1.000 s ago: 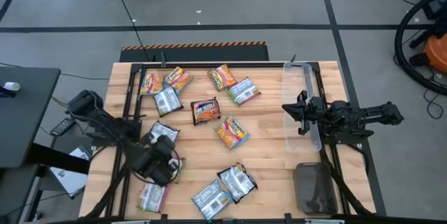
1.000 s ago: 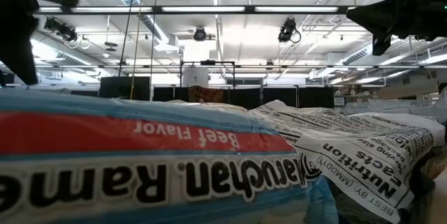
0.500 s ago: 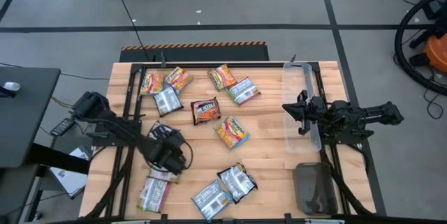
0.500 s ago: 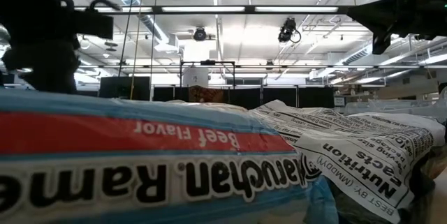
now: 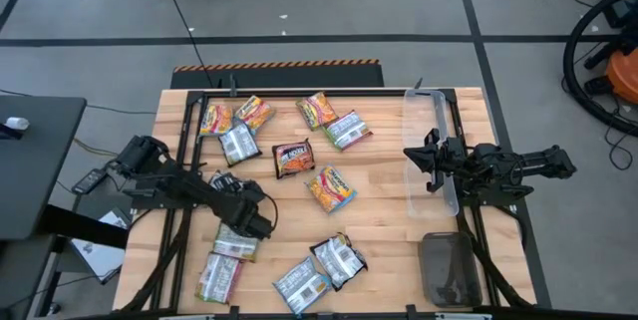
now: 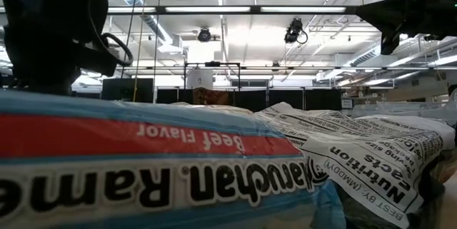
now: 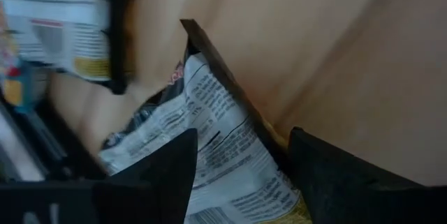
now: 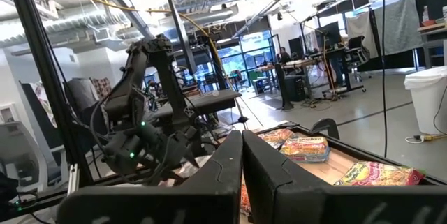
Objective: Sort Maruchan noodles
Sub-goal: Put the black noodle pack into the bottom transparent bin
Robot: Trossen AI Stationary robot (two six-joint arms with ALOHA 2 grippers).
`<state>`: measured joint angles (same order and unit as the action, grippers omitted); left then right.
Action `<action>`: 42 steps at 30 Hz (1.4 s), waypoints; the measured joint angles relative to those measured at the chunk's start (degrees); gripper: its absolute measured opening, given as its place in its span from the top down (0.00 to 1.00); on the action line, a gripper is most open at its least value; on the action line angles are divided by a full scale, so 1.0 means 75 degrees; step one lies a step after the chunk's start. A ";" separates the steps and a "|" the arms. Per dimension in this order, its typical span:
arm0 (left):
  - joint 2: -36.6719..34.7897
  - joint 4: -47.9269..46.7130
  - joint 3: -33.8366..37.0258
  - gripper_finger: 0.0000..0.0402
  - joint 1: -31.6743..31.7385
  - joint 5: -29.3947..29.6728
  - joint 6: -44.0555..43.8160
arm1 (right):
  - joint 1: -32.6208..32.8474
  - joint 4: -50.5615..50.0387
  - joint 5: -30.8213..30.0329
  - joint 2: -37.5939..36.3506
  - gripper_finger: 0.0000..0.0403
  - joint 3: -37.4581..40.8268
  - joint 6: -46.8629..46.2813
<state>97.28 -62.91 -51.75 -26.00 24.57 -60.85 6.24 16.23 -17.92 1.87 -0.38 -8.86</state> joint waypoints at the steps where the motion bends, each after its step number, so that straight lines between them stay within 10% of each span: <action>1: -0.0001 -0.0039 0.0000 0.43 0.0054 0.0079 0.0036 | 0.0000 0.0002 0.0001 -0.0001 0.96 -0.0001 -0.0002; 8: 0.0027 -0.0037 0.0000 0.50 0.0529 -0.0079 -0.0322 | 0.0000 0.0044 0.0001 0.0000 0.96 -0.0001 0.0073; 17: 0.0034 -0.0064 -0.0003 0.97 0.0921 -0.0466 -0.0802 | 0.0000 0.0057 0.0552 0.0000 0.96 -0.0001 0.1302; 22: -0.0073 -0.0235 -0.0583 0.97 0.0958 -0.0453 -0.0353 | 0.0011 0.0478 0.1207 0.0074 0.96 0.0002 0.2013; 32: -0.0607 0.0154 -0.3386 0.98 0.0938 0.0165 0.3322 | 0.0613 0.0839 0.0467 0.2212 0.93 -0.1008 0.2472; 42: -0.0297 0.5067 -0.3763 0.98 0.1479 -0.1235 0.7329 | 0.1560 -0.0756 -0.0065 0.5987 0.70 -0.3454 0.2742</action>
<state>95.05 -24.91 -79.97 -14.91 15.30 -5.88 17.94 10.56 -18.41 46.77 -26.28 11.70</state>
